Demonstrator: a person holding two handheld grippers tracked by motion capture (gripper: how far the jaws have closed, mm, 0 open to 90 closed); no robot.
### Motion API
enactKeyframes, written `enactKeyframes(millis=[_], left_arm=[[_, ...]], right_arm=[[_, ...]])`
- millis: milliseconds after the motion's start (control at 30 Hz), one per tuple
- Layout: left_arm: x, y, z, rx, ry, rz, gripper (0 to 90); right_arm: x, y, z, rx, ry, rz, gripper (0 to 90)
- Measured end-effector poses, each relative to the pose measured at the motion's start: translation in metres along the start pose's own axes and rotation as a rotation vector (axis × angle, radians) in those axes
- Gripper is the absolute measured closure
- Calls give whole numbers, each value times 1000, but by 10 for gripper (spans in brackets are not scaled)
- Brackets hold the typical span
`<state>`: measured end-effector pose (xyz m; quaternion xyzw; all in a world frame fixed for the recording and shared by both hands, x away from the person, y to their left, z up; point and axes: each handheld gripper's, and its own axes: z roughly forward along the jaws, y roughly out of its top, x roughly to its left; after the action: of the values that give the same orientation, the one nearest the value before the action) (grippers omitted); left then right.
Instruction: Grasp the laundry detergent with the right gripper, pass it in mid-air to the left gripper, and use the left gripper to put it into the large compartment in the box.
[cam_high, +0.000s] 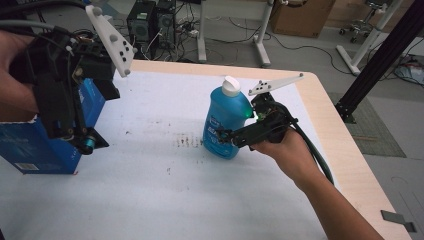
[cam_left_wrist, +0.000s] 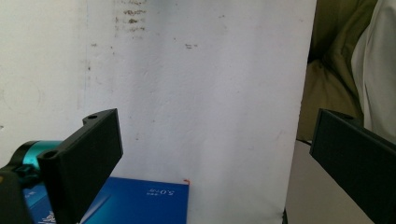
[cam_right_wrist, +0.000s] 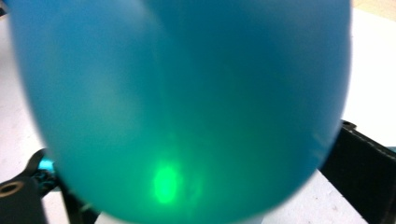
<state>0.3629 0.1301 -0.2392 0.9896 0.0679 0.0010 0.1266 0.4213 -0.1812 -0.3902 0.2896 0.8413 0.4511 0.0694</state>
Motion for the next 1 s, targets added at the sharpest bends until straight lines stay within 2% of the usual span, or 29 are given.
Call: enactKeyframes(millis=[67,400,467,500,667,1000], left_arm=[[0,-1,0,-1,0,0,24],[0,-2,1,-2,-2,0,24],[1,-2,1,-3,-3,-1,24],[1,-3,1,-4,-4,-2,24],[1,-3,2,-6,-5,-2,24],[3,-3,3,-6,-8,-4,24]], right_arm=[[0,-1,0,-24,17,-15,166],[2,-2,3,-56,23,-29,210],[2,-2,3,-63,32,-35,267],[2,-3,3,-65,31,-34,268],[2,-4,4,-65,28,-36,273],[1,-7,6,-77,27,-60,347]])
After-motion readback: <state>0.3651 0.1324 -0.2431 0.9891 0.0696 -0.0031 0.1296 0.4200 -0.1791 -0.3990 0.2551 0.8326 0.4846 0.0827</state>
